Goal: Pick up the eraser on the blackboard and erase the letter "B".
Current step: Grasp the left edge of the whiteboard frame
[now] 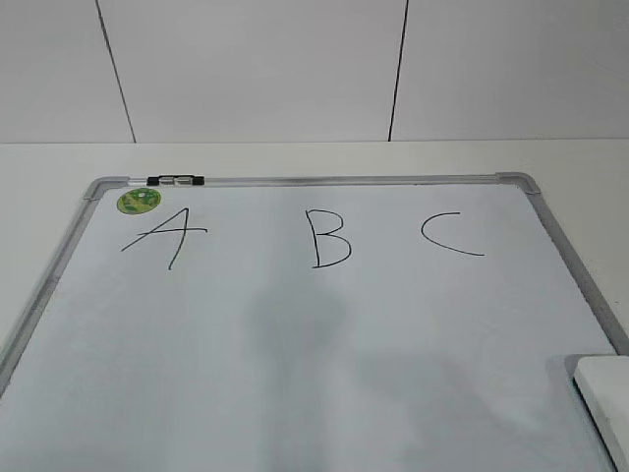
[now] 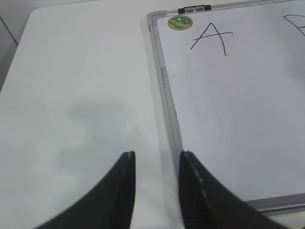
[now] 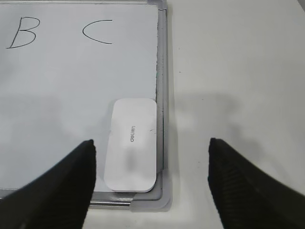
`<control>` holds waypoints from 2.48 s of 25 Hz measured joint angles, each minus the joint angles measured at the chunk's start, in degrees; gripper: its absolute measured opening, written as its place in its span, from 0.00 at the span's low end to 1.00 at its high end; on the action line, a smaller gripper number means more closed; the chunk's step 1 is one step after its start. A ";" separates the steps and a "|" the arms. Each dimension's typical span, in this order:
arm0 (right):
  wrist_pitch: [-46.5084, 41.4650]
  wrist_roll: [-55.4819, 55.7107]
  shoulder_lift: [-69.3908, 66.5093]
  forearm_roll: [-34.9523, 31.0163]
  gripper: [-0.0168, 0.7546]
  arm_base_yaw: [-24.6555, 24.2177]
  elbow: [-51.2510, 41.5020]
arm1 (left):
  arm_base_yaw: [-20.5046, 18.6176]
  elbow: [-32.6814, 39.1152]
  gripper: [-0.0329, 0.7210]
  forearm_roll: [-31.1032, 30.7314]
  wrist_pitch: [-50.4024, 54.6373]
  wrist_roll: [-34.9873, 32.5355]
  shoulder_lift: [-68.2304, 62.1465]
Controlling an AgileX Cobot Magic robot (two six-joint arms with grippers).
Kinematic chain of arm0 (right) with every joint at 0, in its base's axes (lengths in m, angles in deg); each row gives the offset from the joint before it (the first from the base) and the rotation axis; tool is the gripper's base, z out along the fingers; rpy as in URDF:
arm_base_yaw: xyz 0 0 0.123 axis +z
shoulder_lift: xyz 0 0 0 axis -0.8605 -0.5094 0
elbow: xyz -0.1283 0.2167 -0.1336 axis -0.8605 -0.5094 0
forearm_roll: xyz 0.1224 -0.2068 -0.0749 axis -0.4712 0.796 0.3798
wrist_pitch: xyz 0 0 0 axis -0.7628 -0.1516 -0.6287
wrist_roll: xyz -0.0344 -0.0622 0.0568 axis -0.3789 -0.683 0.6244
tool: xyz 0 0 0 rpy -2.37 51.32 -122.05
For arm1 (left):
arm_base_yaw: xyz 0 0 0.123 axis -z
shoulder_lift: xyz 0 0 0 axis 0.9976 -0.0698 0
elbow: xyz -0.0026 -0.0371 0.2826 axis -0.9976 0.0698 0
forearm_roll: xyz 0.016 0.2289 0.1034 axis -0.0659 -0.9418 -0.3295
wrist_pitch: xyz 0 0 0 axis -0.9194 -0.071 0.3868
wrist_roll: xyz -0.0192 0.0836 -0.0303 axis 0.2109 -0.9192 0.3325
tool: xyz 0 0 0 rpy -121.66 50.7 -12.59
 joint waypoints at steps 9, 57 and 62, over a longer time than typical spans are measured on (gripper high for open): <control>0.00 0.10 -1.56 -1.53 0.78 0.00 0.00 | 0.00 0.00 0.36 0.00 0.00 0.00 0.00; -5.41 5.04 -62.61 -3.61 0.78 0.00 17.87 | 0.00 -33.94 0.36 -0.75 -8.84 0.86 -92.88; -5.15 5.18 -62.61 -3.61 0.78 0.00 17.87 | 0.00 -33.94 0.36 -0.75 -11.53 0.59 -97.08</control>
